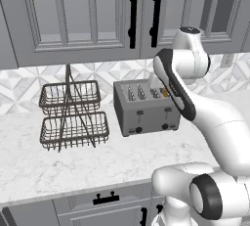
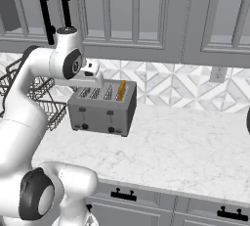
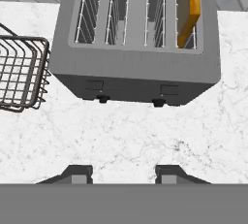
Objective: Start the toaster. Once the lever pops up, take the bread to the plate on the dining counter.
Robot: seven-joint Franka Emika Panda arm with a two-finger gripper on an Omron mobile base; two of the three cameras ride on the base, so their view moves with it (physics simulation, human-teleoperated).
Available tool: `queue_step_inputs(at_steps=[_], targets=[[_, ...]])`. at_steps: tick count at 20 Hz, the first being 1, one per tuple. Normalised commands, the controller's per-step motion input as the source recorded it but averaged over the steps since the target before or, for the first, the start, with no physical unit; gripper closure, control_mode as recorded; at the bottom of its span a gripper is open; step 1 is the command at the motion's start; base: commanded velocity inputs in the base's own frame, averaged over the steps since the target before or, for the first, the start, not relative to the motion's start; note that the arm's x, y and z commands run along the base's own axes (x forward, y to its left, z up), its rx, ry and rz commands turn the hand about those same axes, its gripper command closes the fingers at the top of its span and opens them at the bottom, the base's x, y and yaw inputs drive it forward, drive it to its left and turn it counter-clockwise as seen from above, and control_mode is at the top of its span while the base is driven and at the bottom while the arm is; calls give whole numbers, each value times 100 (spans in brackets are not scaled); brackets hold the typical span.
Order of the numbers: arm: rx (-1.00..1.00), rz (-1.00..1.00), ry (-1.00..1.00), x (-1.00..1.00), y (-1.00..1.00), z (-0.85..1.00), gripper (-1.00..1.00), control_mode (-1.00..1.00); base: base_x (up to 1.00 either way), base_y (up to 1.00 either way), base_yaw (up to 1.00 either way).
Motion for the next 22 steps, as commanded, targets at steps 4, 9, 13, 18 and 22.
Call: queue_step_inputs(at_steps=[4, 9, 13, 18, 22], targets=[[0, -1, 0, 6, -12, 0, -100, -100, 0, 0, 0], [0, 0, 0, -30, -11, -3, -100, -100, 0, 0, 0], [0, -1, 0, -21, -15, -7, -100, -100, 0, 0, 0], [0, -4, 0, -12, -19, 0, 100, -100, 0, 0, 0], [0, -5, 0, 10, -42, -24, 100, -100, 0, 0, 0]])
